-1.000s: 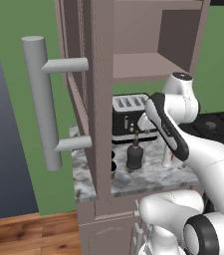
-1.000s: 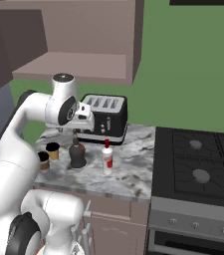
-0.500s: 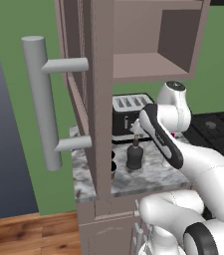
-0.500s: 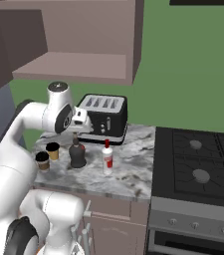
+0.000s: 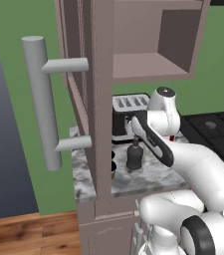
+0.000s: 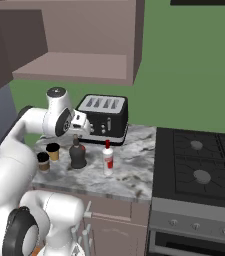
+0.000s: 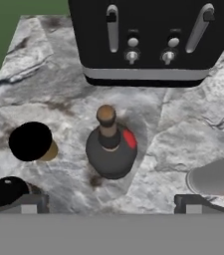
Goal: Sort all alcoholic drinks to one cabinet, and non-alcoholic drinks to the other.
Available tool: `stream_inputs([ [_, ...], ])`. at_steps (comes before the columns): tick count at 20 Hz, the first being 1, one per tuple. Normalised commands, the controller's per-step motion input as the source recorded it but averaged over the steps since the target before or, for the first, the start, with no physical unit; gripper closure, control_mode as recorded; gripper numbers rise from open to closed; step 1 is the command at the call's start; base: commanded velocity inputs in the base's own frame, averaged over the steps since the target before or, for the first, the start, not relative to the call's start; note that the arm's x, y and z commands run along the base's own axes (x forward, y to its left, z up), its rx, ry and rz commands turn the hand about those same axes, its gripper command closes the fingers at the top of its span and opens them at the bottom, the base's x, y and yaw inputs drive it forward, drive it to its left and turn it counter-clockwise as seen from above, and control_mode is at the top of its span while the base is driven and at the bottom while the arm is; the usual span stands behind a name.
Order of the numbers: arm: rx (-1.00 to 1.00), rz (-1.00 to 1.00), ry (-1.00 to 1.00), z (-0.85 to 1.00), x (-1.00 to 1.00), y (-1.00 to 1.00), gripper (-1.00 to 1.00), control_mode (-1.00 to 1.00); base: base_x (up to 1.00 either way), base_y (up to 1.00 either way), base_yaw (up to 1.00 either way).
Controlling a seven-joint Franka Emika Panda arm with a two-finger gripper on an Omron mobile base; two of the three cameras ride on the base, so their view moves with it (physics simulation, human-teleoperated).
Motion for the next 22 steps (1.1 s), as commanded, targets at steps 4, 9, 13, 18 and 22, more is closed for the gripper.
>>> stream_inputs([
  [4,0.0,-0.08,0.0,-0.17,0.25,0.02,-1.0,-1.0,0.0,0.0,0.0],
  [9,0.0,-0.06,0.0,-0.22,0.2,0.05,-1.0,-1.0,0.0,0.0,0.0],
  [13,0.0,-0.02,0.0,-0.22,0.18,0.05,-1.0,-1.0,0.0,0.0,0.0],
  [18,0.0,0.0,0.0,-0.19,0.16,0.0,-1.0,-1.0,0.0,0.0,0.0],
  [22,0.0,0.0,0.0,-0.17,0.13,0.0,-1.0,-1.0,0.0,0.0,0.0],
])
